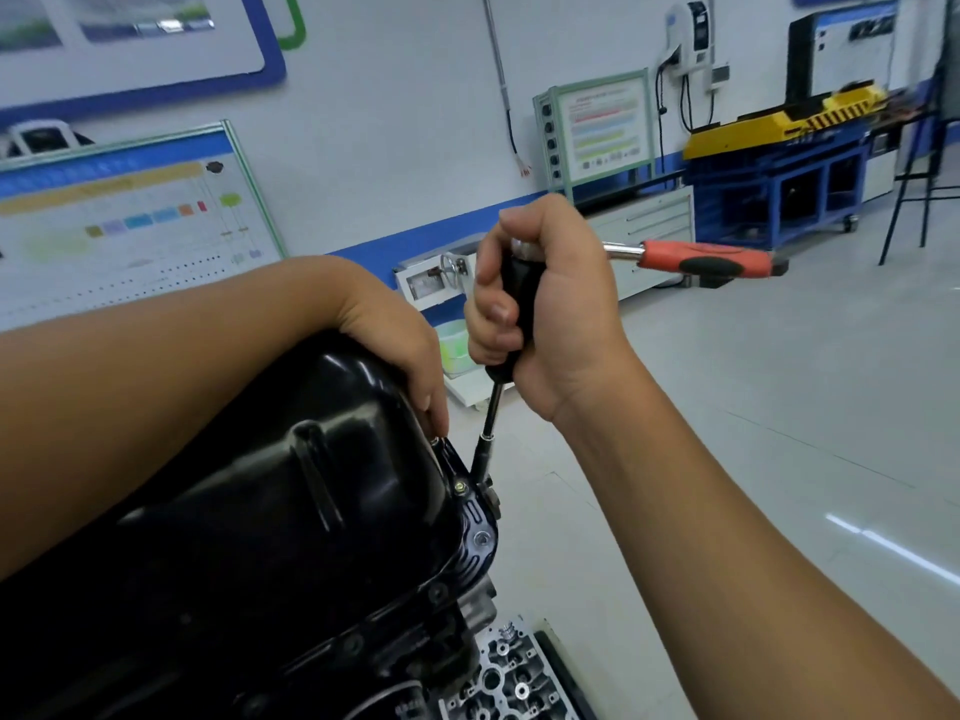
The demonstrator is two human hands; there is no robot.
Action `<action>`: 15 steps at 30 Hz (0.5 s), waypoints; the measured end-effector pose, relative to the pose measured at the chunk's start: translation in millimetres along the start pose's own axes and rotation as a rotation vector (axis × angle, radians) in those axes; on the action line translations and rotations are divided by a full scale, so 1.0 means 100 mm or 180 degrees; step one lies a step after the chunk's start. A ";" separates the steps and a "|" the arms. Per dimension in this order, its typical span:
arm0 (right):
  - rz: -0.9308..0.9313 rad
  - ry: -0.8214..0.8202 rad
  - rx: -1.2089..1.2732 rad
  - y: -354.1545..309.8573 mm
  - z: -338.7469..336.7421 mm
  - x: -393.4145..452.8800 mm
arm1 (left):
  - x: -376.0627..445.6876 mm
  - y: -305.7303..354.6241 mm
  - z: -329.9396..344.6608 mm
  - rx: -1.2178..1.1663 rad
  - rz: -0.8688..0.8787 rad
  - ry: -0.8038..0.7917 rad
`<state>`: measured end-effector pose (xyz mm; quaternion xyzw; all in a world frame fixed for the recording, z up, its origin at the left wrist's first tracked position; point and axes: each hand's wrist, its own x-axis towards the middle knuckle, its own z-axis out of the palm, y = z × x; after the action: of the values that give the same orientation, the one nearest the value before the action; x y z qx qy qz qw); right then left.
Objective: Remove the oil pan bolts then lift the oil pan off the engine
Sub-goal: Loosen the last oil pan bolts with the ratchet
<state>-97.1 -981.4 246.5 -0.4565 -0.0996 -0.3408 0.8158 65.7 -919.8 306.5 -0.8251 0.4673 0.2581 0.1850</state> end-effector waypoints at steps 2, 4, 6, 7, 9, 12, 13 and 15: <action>0.0020 -0.0008 -0.0046 0.02 0.04 -0.02 | -0.08 0.09 0.02 0.0074 0.0097 -0.0045; 0.0065 -0.0006 -0.0003 0.03 0.08 -0.02 | -0.14 0.12 0.03 0.0095 0.0219 -0.0176; 0.0094 0.0007 0.0032 0.04 0.12 -0.02 | -0.18 0.12 0.03 0.0043 0.0229 -0.0235; 0.0108 0.0019 0.0038 0.05 0.14 -0.03 | -0.19 0.12 0.03 0.0032 0.0215 -0.0260; 0.0129 0.0036 0.0046 0.06 0.16 -0.03 | -0.17 0.12 0.02 -0.0028 0.0209 -0.0317; 0.0153 0.0058 -0.0006 0.07 0.20 -0.03 | -0.15 0.10 0.03 -0.0175 0.0245 -0.0266; 0.0142 0.0061 -0.0067 0.07 0.22 -0.03 | -0.14 0.08 0.03 -0.0203 0.0253 -0.0279; 0.0104 0.0033 -0.0225 0.08 0.25 -0.03 | -0.15 0.07 0.04 -0.0297 0.0310 -0.0216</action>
<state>-90.9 -956.8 253.9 -0.4848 -0.0757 -0.3332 0.8051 52.0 -911.3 311.7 -0.7998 0.4879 0.3161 0.1493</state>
